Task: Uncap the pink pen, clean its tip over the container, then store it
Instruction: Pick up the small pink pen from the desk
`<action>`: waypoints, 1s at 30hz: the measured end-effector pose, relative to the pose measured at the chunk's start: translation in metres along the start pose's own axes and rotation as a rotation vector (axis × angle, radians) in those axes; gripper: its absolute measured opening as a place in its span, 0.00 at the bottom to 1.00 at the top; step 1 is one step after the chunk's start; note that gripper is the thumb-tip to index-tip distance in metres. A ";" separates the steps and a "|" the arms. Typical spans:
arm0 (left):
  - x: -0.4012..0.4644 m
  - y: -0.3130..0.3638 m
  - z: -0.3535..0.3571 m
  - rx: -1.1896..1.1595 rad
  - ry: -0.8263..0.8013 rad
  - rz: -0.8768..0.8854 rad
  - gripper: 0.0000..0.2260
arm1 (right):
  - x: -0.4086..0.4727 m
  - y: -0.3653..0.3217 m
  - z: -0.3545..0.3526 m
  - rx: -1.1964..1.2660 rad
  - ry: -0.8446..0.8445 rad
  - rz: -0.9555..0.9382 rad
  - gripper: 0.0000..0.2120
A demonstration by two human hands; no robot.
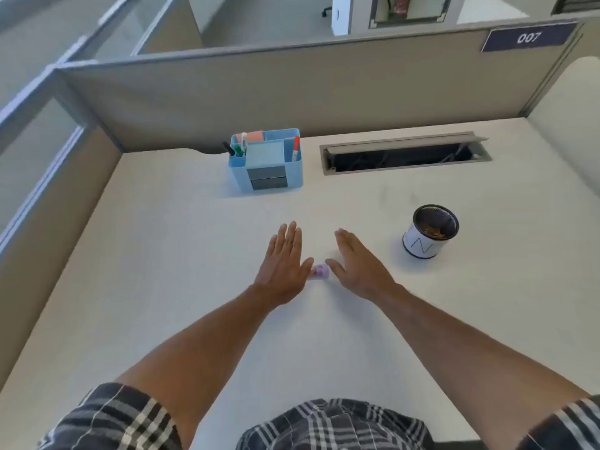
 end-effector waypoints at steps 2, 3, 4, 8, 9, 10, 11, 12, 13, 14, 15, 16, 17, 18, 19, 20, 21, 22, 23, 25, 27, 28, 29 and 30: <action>-0.006 0.002 0.009 -0.019 -0.054 0.031 0.30 | -0.002 0.000 0.004 0.056 -0.021 0.023 0.29; -0.008 0.001 0.017 -0.007 -0.068 0.049 0.29 | -0.003 0.001 0.009 0.057 -0.029 0.017 0.26; -0.012 0.001 0.022 0.008 -0.076 0.077 0.29 | -0.005 -0.002 0.010 0.055 -0.052 0.020 0.23; -0.011 0.001 0.035 -0.015 -0.088 0.098 0.25 | 0.000 -0.003 0.022 0.108 -0.034 0.011 0.19; -0.010 0.002 0.037 -0.025 -0.093 0.096 0.23 | 0.002 -0.002 0.025 0.124 -0.034 0.001 0.19; -0.009 0.002 0.038 -0.030 -0.094 0.091 0.20 | 0.003 -0.002 0.028 0.128 -0.045 -0.004 0.19; -0.008 0.002 0.041 -0.038 -0.083 0.094 0.17 | 0.004 -0.002 0.031 0.141 -0.050 -0.017 0.18; -0.007 0.002 0.042 -0.052 -0.070 0.101 0.14 | 0.004 -0.003 0.032 0.144 -0.053 -0.033 0.16; -0.006 0.002 0.043 -0.069 -0.050 0.106 0.11 | 0.005 -0.003 0.035 0.148 -0.046 -0.048 0.13; -0.006 0.003 0.043 -0.093 -0.039 0.102 0.08 | 0.006 -0.003 0.036 0.146 -0.044 -0.057 0.11; -0.006 0.004 0.042 -0.125 -0.029 0.093 0.06 | 0.007 -0.002 0.037 0.155 -0.039 -0.061 0.10; -0.007 0.006 0.039 -0.171 -0.020 0.075 0.05 | 0.008 -0.001 0.038 0.170 -0.043 -0.055 0.09; -0.008 0.008 0.036 -0.214 -0.007 0.055 0.05 | 0.009 0.000 0.039 0.201 -0.042 -0.042 0.09; -0.009 0.010 0.032 -0.266 0.003 0.028 0.04 | 0.010 0.001 0.037 0.241 -0.037 -0.029 0.09; -0.009 0.011 0.030 -0.317 0.007 -0.006 0.04 | 0.010 0.001 0.036 0.303 -0.021 -0.011 0.09; -0.010 0.012 0.028 -0.355 0.010 -0.043 0.04 | 0.008 0.001 0.031 0.383 -0.002 0.019 0.09; -0.010 0.012 0.025 -0.390 0.009 -0.084 0.05 | 0.007 0.002 0.027 0.480 0.020 0.064 0.10; -0.011 0.012 0.023 -0.437 0.007 -0.123 0.05 | 0.005 0.001 0.021 0.576 0.035 0.109 0.11; -0.011 0.013 0.020 -0.496 0.008 -0.157 0.05 | 0.004 0.002 0.016 0.666 0.045 0.148 0.12; -0.010 0.017 0.012 -0.601 0.008 -0.214 0.06 | 0.002 0.000 0.006 0.801 0.054 0.199 0.11; -0.008 0.021 0.006 -0.661 -0.005 -0.249 0.07 | 0.001 -0.002 -0.003 0.905 0.085 0.211 0.08; -0.007 0.023 0.002 -0.694 -0.026 -0.257 0.07 | 0.000 -0.002 -0.008 0.946 0.095 0.209 0.07; -0.006 0.026 -0.001 -0.744 -0.057 -0.262 0.07 | -0.001 -0.002 -0.012 0.979 0.098 0.213 0.07; -0.005 0.028 -0.005 -0.807 -0.095 -0.260 0.07 | -0.002 -0.002 -0.015 1.001 0.091 0.219 0.07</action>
Point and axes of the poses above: each hand's wrist, its own x-axis towards the middle knuckle, its own z-axis out of the palm, y = z × x, the point moved 4 cm from there along x, towards the middle knuckle, and after that the axes turned 4 degrees about -z, right-handed, at the moved point
